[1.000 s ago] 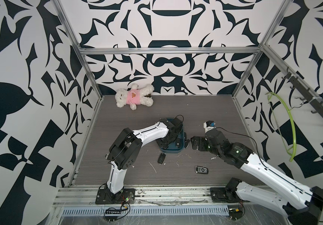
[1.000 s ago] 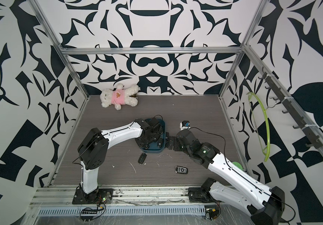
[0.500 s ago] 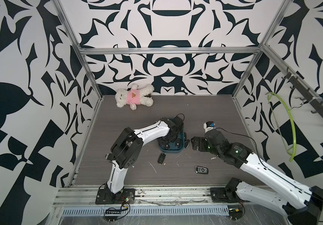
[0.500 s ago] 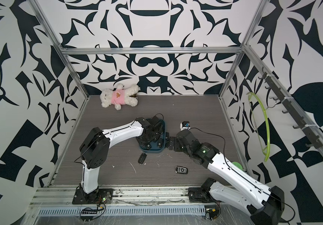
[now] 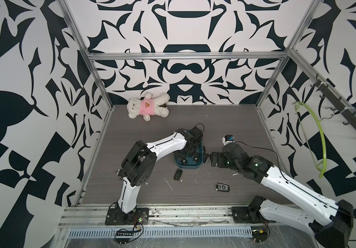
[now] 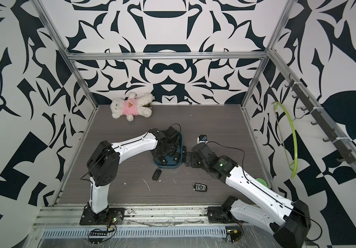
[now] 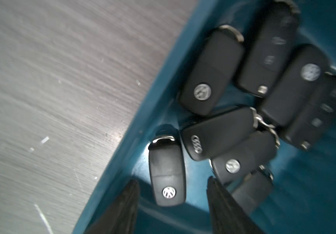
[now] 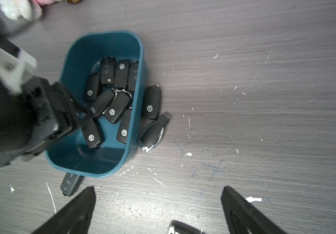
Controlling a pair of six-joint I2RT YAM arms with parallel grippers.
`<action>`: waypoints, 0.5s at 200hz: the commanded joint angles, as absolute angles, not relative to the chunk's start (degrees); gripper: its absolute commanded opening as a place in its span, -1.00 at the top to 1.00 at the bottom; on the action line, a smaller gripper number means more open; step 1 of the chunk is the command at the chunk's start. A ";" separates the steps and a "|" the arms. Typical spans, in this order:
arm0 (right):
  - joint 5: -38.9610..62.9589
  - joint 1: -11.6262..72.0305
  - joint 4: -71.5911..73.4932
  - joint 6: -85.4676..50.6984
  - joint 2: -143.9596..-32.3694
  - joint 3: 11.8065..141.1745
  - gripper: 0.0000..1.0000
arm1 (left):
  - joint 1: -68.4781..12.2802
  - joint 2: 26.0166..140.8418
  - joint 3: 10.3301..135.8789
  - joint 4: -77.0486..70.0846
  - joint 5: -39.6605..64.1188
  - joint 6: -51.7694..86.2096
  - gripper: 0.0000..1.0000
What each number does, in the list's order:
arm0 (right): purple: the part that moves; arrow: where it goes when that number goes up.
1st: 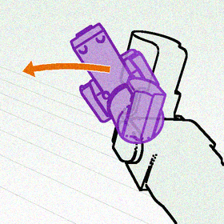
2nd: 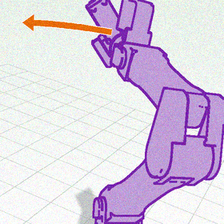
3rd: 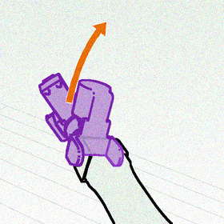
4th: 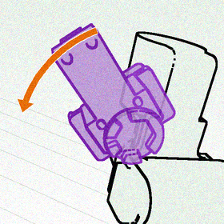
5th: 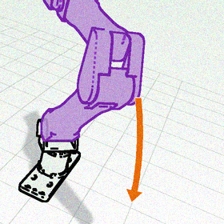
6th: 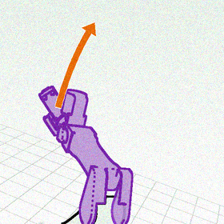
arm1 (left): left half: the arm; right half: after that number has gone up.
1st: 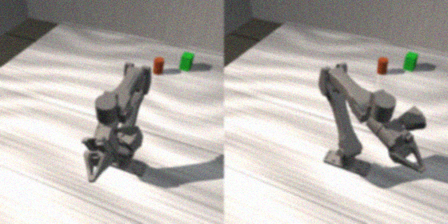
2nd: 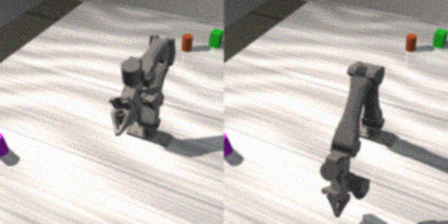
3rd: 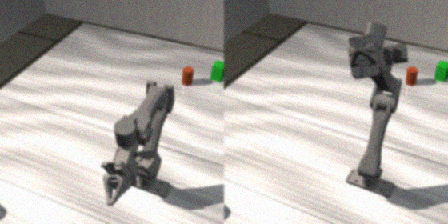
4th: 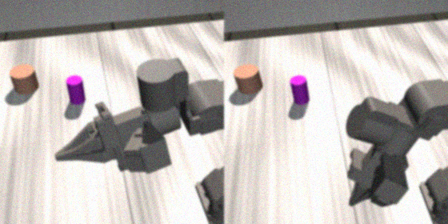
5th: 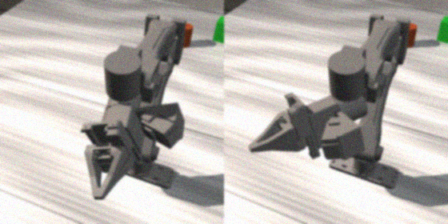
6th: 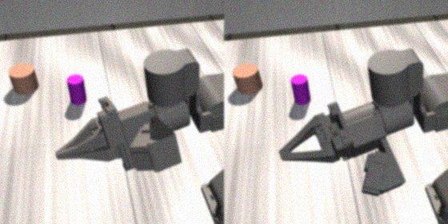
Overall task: Place the car key into the storage box
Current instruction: Place the car key in the storage box.
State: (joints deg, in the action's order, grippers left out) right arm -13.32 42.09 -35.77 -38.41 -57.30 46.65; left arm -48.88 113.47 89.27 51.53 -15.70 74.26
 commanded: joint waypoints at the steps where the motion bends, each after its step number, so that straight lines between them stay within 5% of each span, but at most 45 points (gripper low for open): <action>1: -12.53 41.84 -36.56 -39.97 -57.98 45.16 -1.00 | -48.69 108.91 90.58 51.84 -17.62 69.25 -0.32; 54: -11.16 41.66 -31.26 -46.37 -62.71 41.42 -0.55 | -47.80 103.45 89.55 48.89 -19.22 61.68 -1.00; 100: -9.11 40.80 -26.53 -48.96 -72.82 43.72 -0.40 | -45.75 99.03 85.01 47.09 -18.32 58.74 -0.99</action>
